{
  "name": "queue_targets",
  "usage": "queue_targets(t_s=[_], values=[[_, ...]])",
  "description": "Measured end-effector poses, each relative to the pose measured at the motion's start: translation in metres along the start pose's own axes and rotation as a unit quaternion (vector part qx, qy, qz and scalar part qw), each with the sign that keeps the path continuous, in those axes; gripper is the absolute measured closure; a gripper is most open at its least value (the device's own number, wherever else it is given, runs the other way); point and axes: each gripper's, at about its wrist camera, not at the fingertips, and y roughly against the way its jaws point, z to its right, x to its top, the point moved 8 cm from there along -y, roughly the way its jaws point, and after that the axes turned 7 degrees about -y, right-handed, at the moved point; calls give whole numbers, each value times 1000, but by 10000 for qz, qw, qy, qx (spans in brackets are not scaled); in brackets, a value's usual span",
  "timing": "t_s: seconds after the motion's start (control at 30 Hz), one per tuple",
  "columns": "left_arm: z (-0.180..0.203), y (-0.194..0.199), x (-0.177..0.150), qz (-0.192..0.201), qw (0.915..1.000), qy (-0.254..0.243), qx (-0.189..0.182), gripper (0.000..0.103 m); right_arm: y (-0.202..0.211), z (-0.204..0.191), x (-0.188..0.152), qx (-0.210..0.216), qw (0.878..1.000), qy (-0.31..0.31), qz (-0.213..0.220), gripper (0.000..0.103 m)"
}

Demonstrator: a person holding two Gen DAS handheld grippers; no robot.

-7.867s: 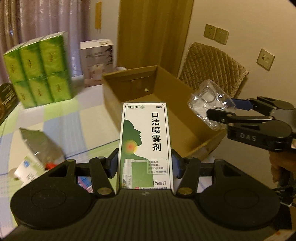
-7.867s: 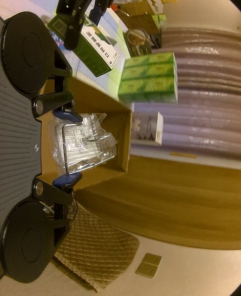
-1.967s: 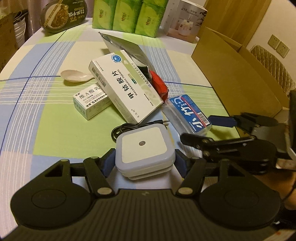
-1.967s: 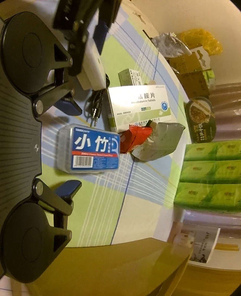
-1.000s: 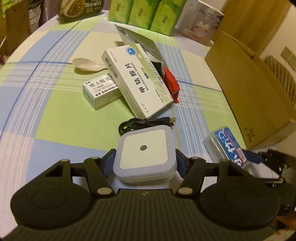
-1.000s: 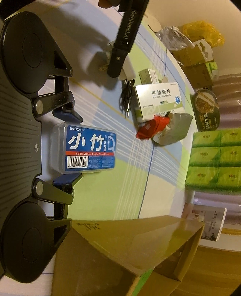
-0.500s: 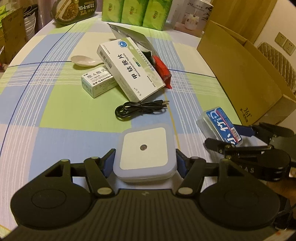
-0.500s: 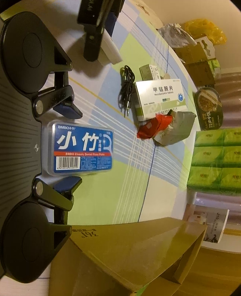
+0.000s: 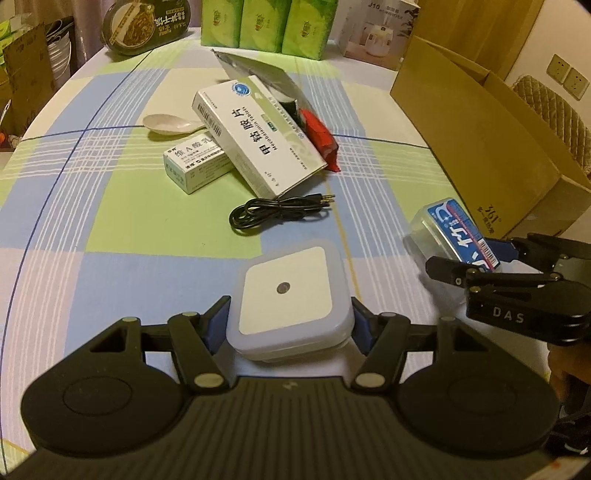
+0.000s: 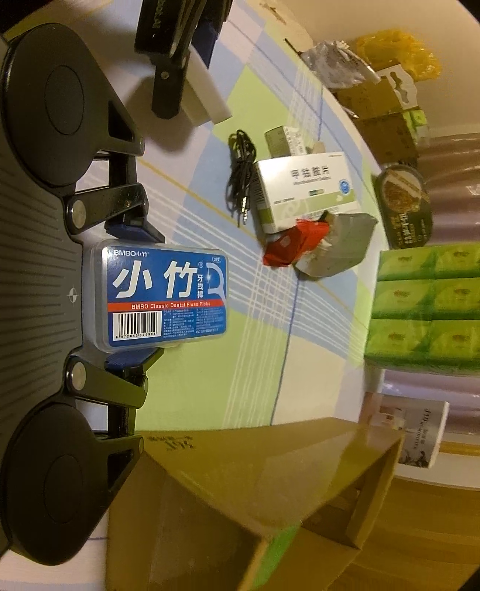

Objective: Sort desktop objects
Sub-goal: 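Lift the night light and floss box and carry them toward the cardboard box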

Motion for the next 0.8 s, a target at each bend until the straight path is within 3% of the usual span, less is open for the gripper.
queue_targets(t_s=[0.8], values=[[46, 56, 8, 389, 9986, -370, -34, 43, 94, 19, -3, -163, 9978, -314, 556, 50]])
